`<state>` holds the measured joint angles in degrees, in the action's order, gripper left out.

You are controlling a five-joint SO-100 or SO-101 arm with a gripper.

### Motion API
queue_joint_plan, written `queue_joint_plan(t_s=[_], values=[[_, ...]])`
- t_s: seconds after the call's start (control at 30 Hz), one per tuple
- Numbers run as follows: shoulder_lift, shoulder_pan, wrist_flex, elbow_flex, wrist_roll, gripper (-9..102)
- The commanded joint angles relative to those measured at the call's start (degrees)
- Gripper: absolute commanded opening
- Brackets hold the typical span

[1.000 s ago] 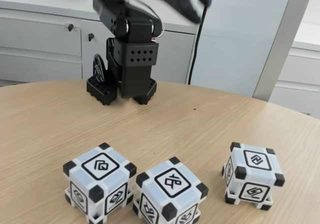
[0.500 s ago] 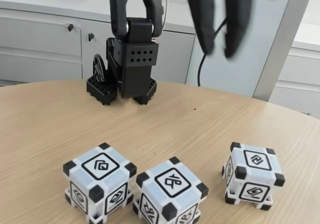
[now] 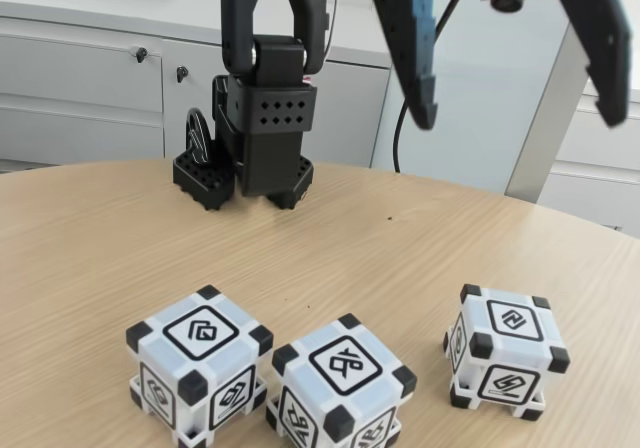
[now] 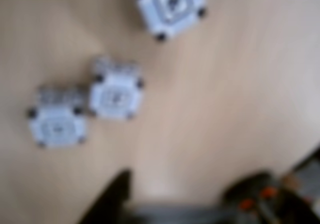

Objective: Stack cubes from left to right.

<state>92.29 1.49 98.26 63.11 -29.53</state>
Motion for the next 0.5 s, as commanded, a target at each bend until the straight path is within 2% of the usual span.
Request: queue_joint_plan(t_s=[0.0, 0.17, 0.47], values=[[-0.6, 0.5, 0.4, -1.8, -4.6, 32], [-2.3, 0.5, 0.4, 3.3, -13.4, 33], [-7.0, 0.5, -1.7, 8.1, -11.7, 34]])
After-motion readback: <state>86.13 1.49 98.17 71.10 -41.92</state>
